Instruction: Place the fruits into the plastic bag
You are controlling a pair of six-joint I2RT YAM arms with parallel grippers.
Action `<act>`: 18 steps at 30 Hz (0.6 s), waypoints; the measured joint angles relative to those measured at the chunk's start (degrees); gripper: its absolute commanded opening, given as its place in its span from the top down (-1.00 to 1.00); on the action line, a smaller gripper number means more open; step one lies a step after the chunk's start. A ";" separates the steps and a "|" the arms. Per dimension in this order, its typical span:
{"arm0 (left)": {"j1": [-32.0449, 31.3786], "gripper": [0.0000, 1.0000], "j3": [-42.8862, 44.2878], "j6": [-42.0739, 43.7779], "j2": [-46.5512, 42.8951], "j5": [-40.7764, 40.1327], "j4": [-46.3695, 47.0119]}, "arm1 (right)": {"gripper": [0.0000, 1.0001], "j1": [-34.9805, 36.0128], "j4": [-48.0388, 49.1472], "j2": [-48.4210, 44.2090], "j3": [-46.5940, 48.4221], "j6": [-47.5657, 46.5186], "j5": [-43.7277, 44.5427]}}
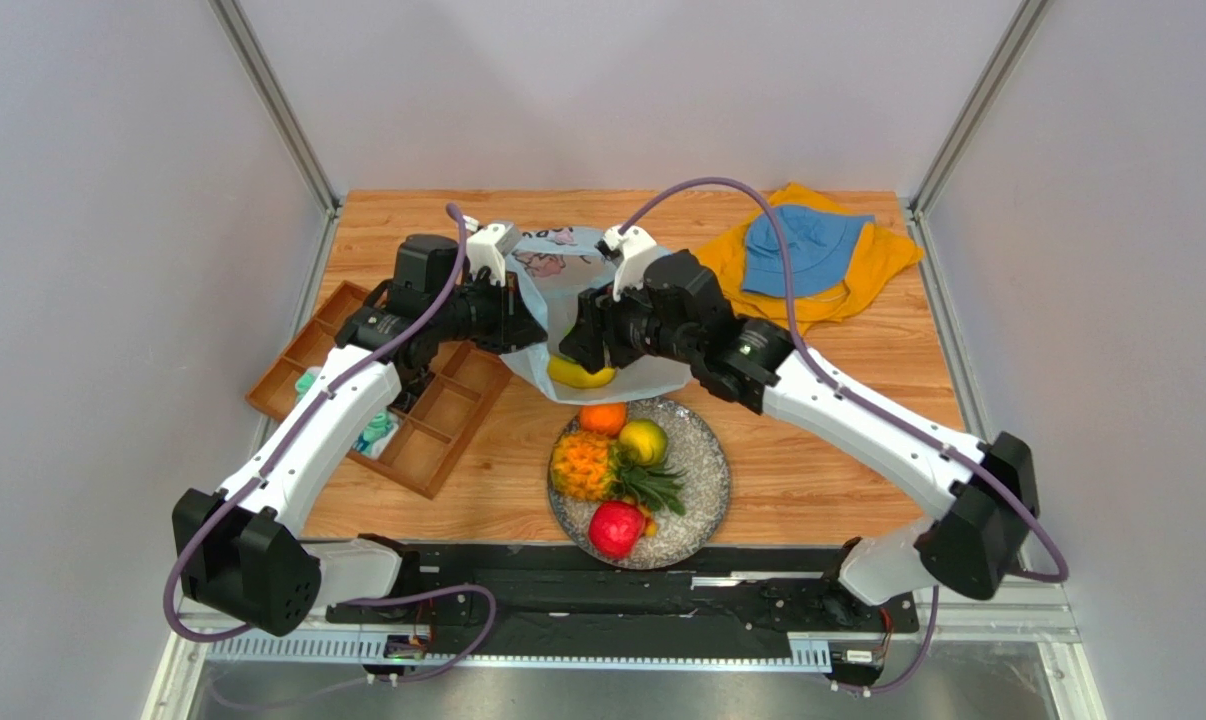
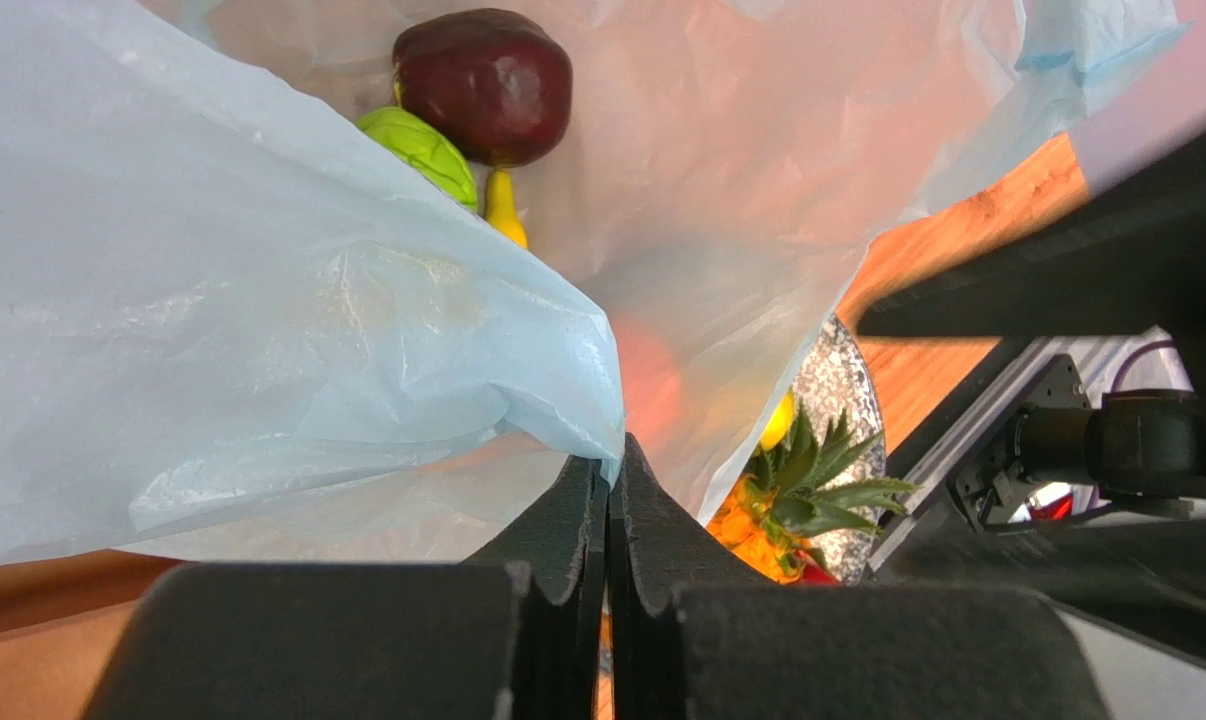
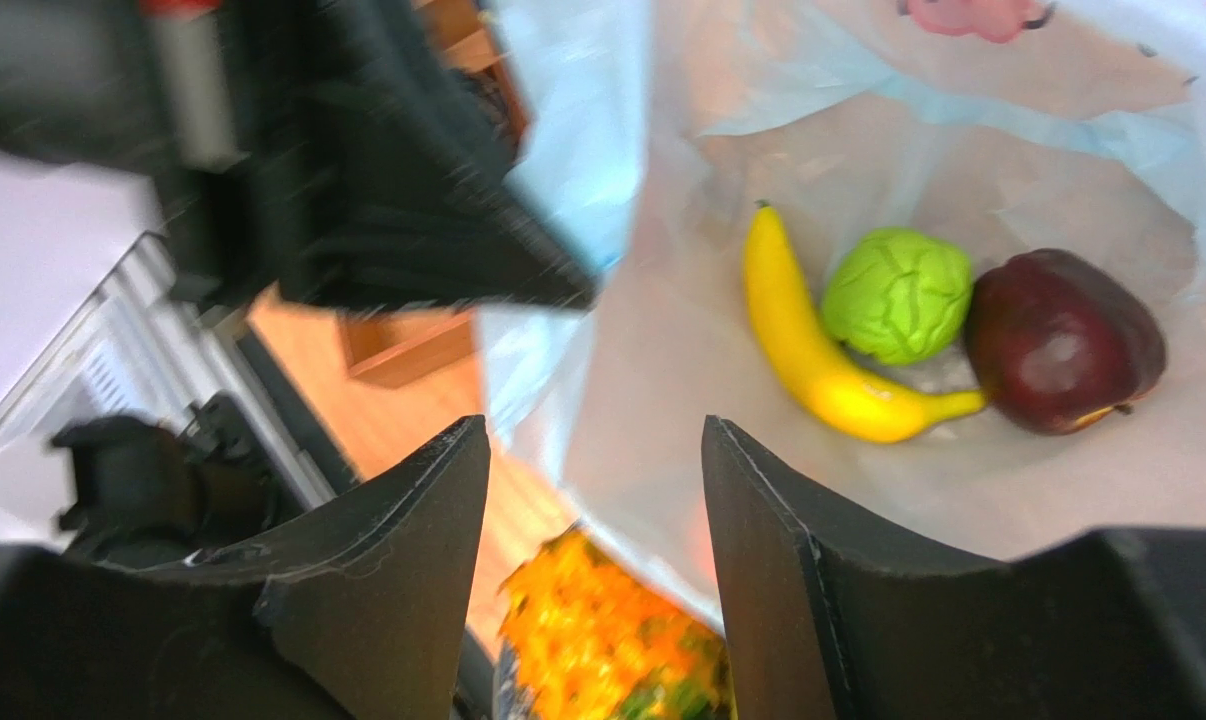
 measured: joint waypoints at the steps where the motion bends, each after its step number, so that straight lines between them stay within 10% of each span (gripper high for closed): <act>1: 0.00 1.00 0.00 0.00 0.00 0.00 0.00 | -0.10 0.57 0.13 -1.70 -1.11 0.02 -0.17; 18: 0.00 1.00 0.00 0.00 0.00 0.02 -0.42 | -0.27 13.44 -9.51 -16.04 -24.35 7.37 4.92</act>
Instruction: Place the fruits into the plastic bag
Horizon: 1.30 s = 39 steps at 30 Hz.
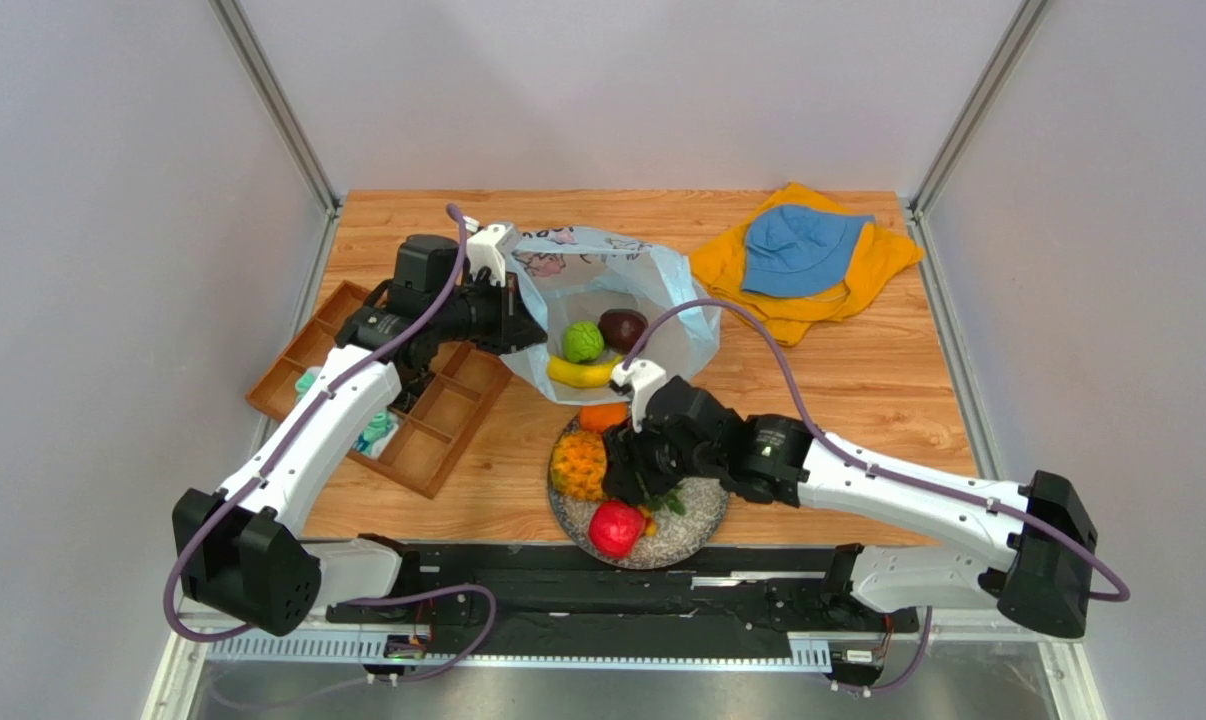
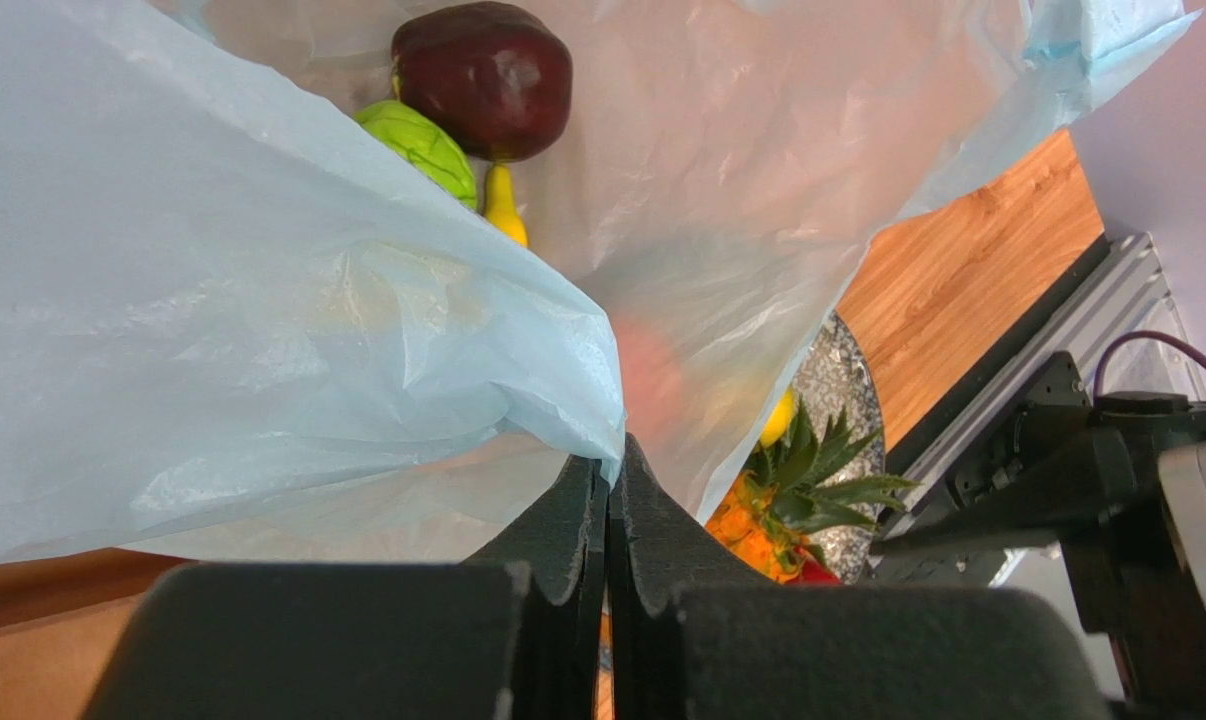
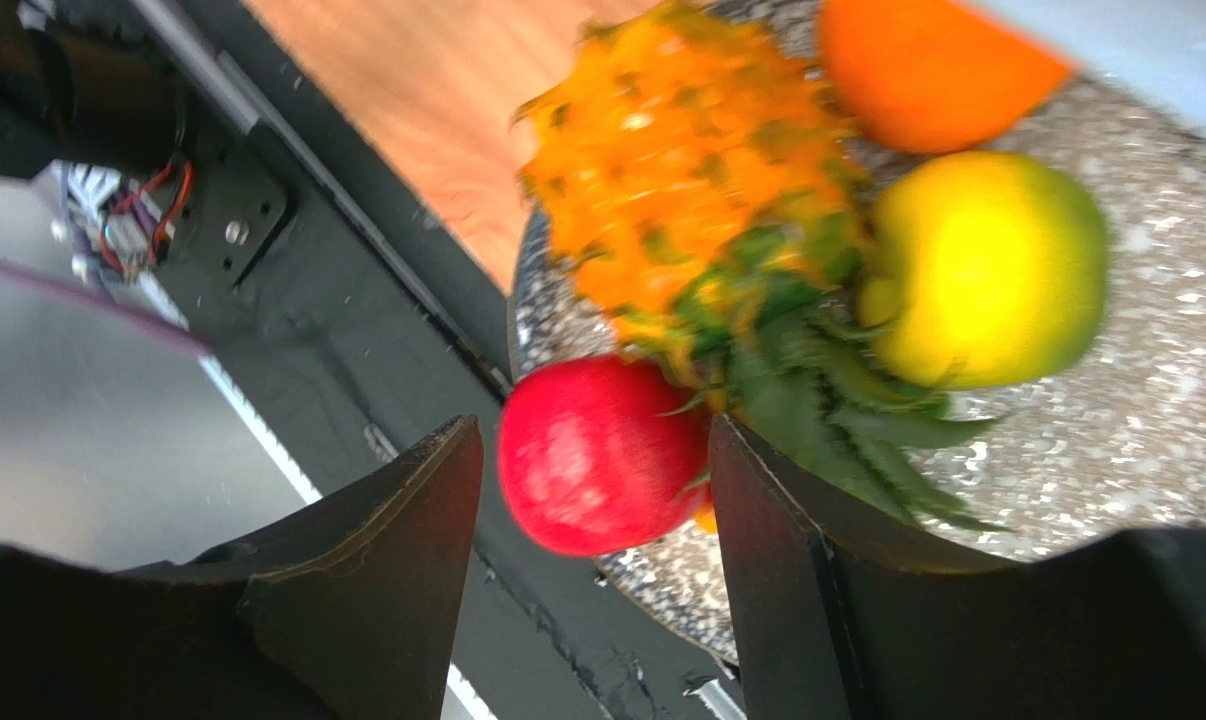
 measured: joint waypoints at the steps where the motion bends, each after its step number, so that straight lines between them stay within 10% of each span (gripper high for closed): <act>1: 0.00 1.00 0.00 0.00 0.00 0.02 0.04 | -0.29 2.12 -0.11 0.02 0.00 -0.02 1.16; 31: 0.00 1.00 0.00 -0.02 0.00 0.48 0.04 | -0.49 18.78 -8.79 17.51 6.32 -6.64 16.94; 39: 0.00 1.00 0.00 -0.02 0.00 0.57 0.04 | -0.19 18.80 -8.33 19.02 7.08 -6.99 17.40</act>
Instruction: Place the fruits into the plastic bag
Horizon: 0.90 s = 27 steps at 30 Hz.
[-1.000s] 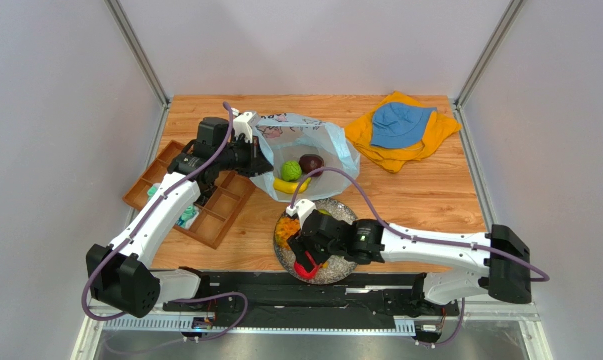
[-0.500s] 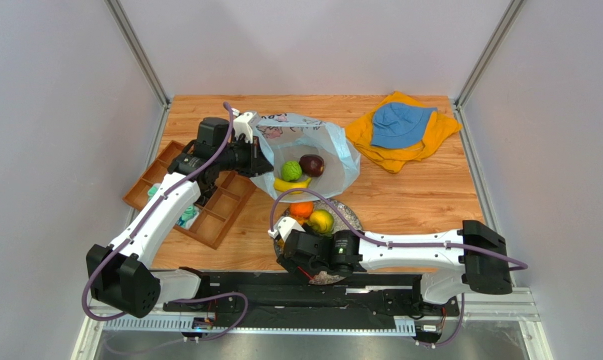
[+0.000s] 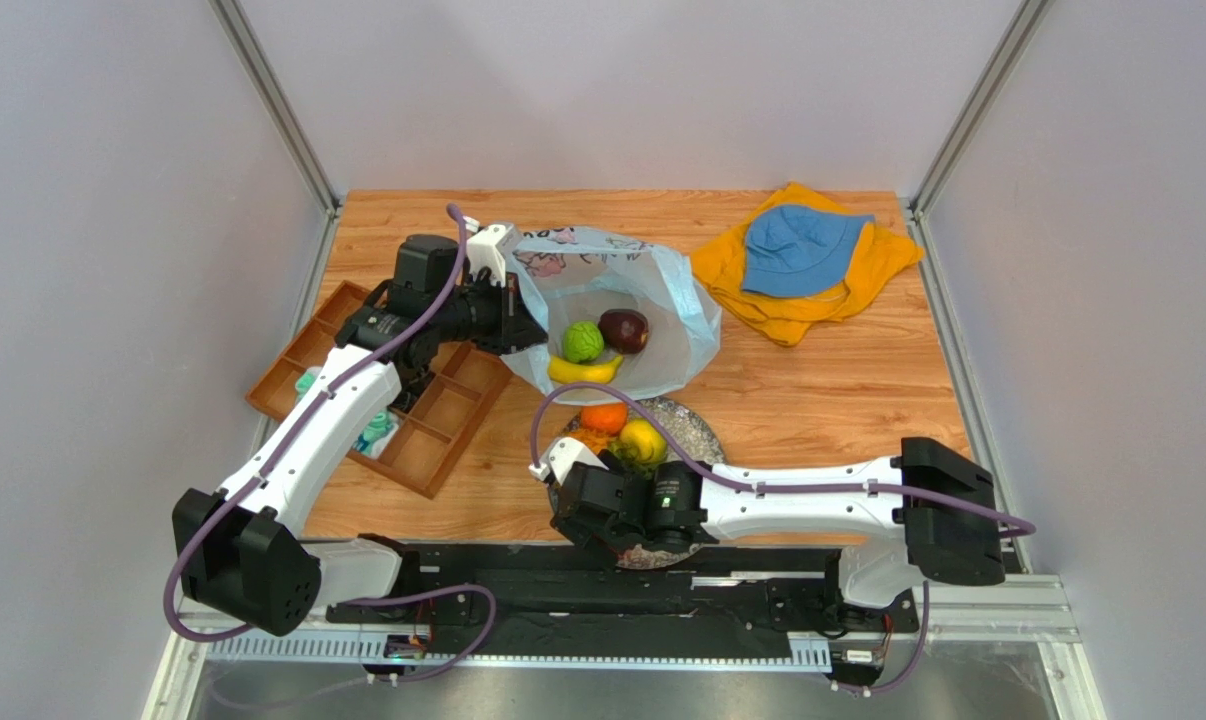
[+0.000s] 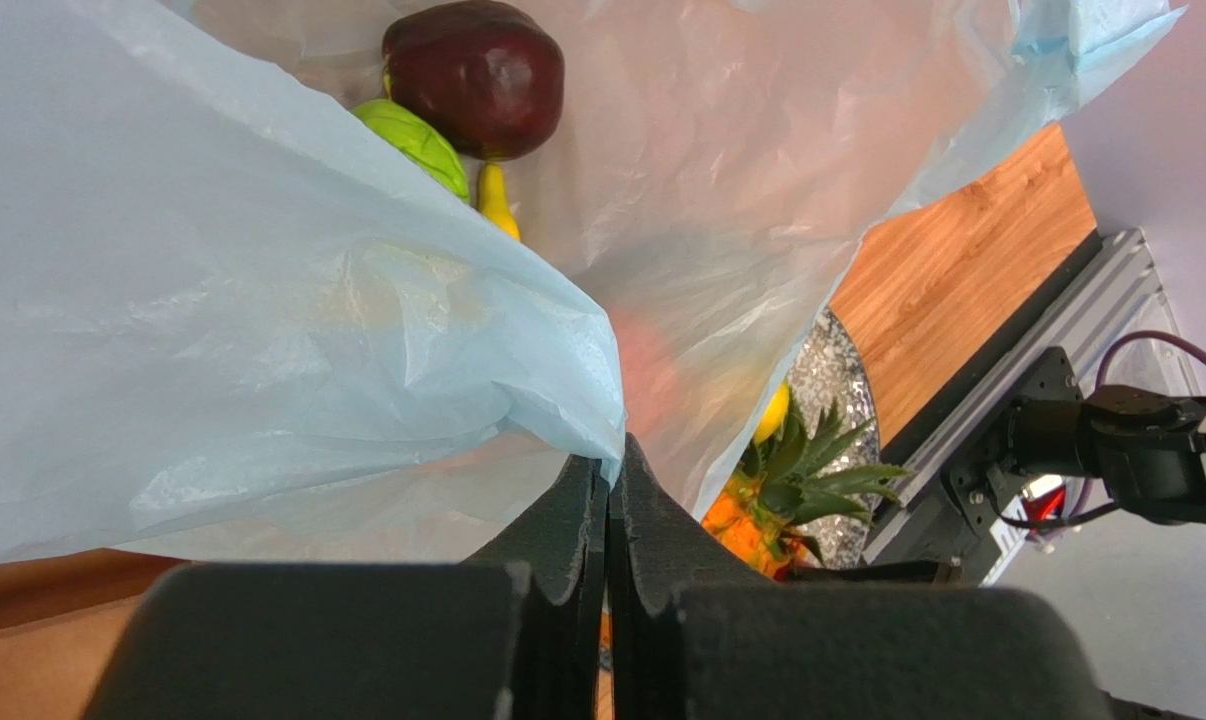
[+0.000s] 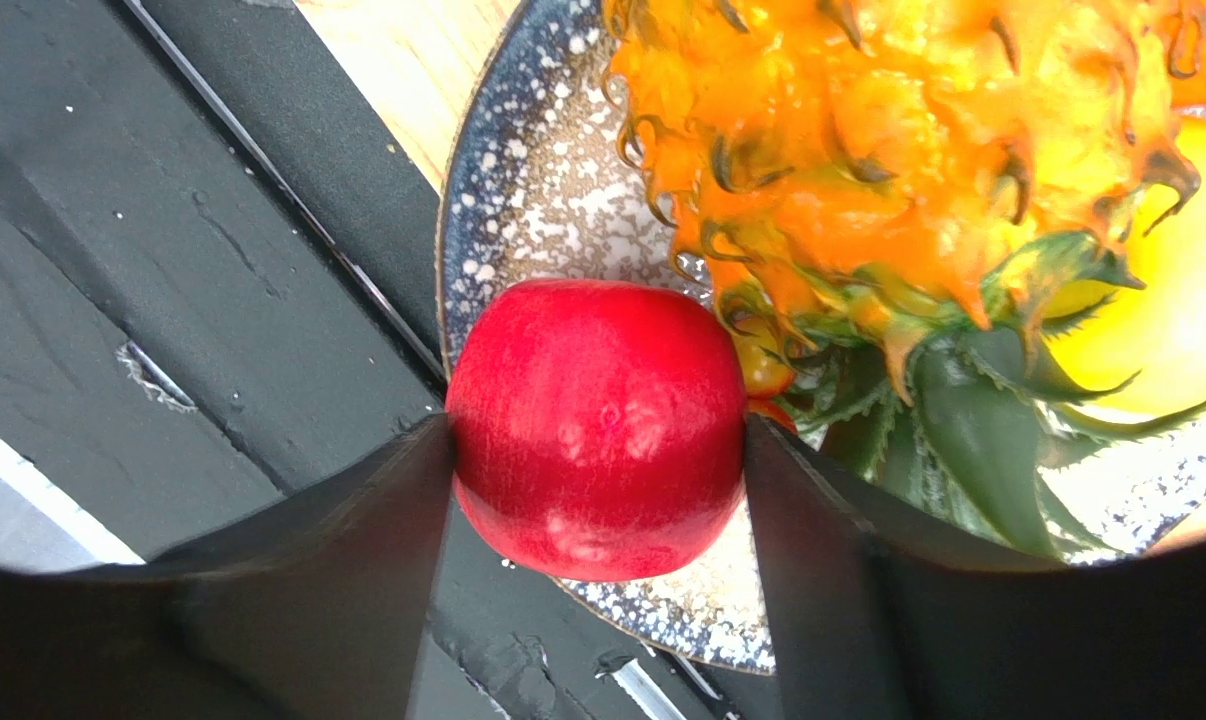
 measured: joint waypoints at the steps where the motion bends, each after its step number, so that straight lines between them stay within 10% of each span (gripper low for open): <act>1: 0.00 1.00 0.00 0.00 0.00 0.02 0.00 | -0.11 0.00 0.02 0.20 0.22 -0.11 0.00; 8: 0.00 1.00 0.00 0.00 0.00 0.13 0.00 | 0.41 0.17 0.02 0.76 0.72 -0.39 0.24; 27: 0.00 1.00 0.00 0.00 0.00 0.28 0.00 | 0.57 -0.24 -4.33 -8.79 4.28 -1.55 0.87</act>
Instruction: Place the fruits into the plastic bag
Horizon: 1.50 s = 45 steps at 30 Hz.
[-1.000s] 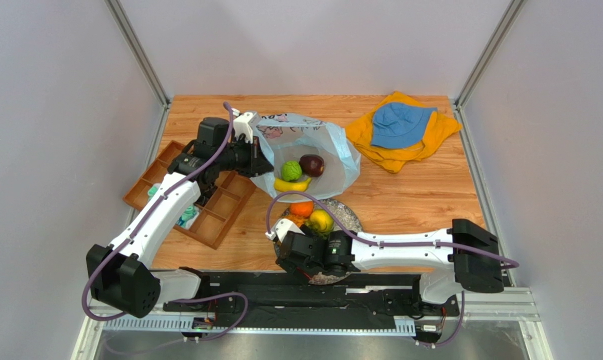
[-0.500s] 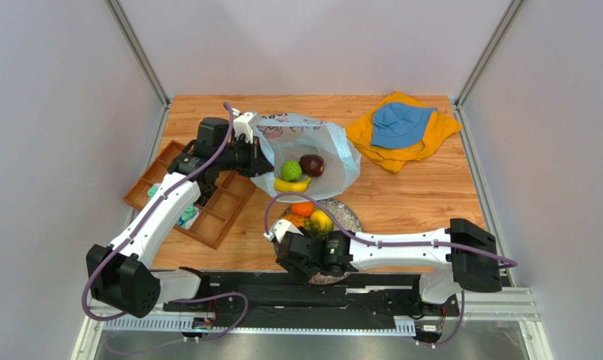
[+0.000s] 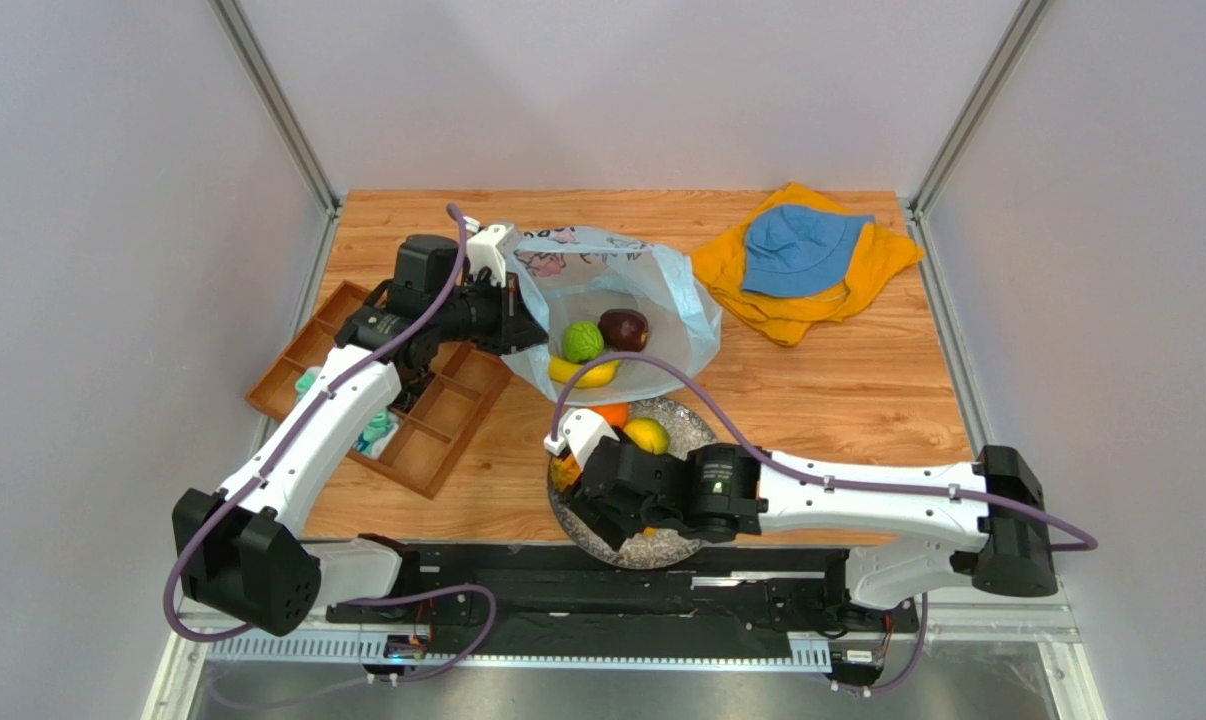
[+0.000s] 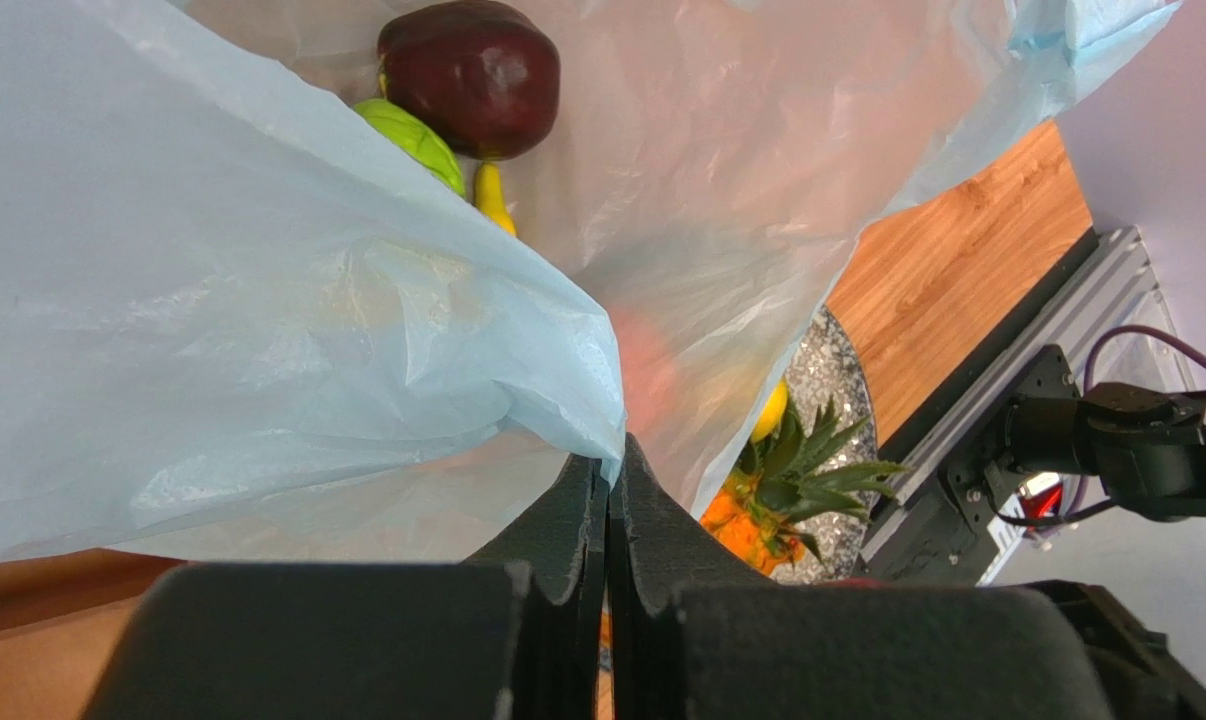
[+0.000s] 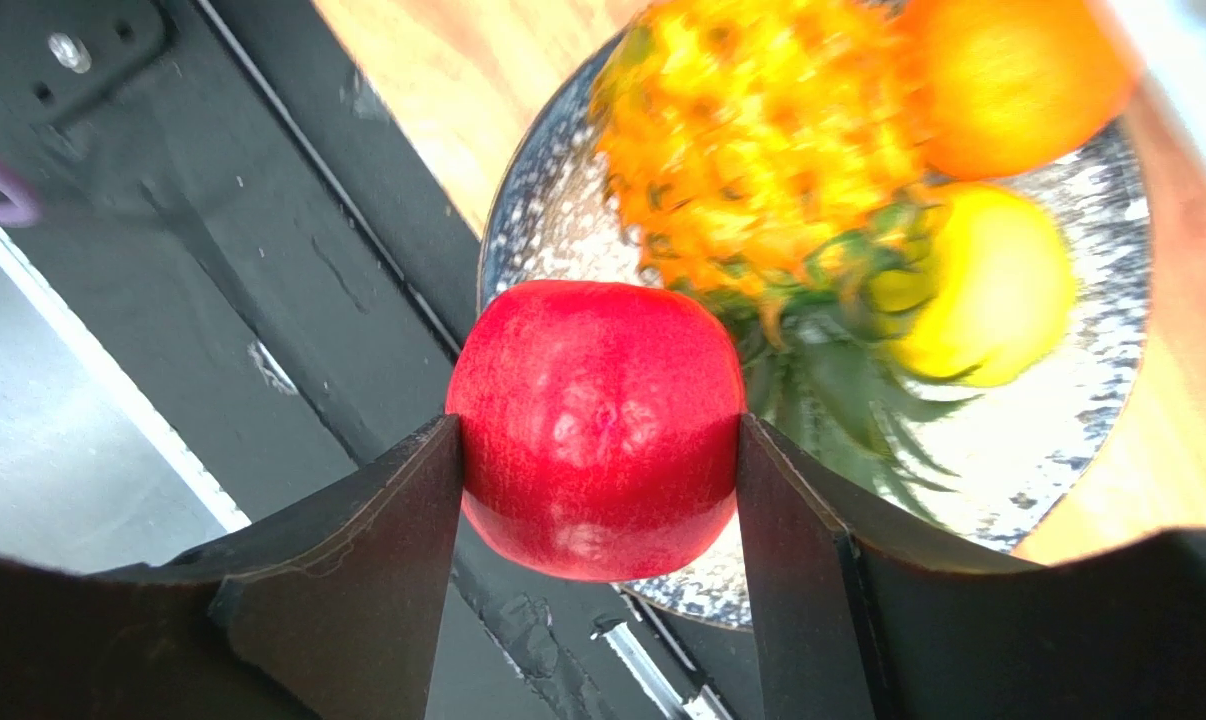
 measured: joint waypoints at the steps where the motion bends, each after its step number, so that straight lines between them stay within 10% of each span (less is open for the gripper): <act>1: 0.00 1.00 0.00 0.00 0.00 0.02 0.00 | 0.58 -0.37 -0.04 -0.81 0.20 -0.13 0.09; 17: 0.00 1.00 0.00 0.00 0.00 0.07 0.02 | 0.60 -24.02 12.85 -4.00 10.25 -5.75 -2.60; 36: 0.00 1.00 0.00 0.02 -0.02 0.02 0.00 | 0.53 -32.76 18.97 27.67 24.92 -6.45 -3.58; 45: 0.00 1.00 0.00 0.02 0.00 0.04 0.00 | -0.29 -32.76 16.96 30.60 26.86 -5.42 -3.63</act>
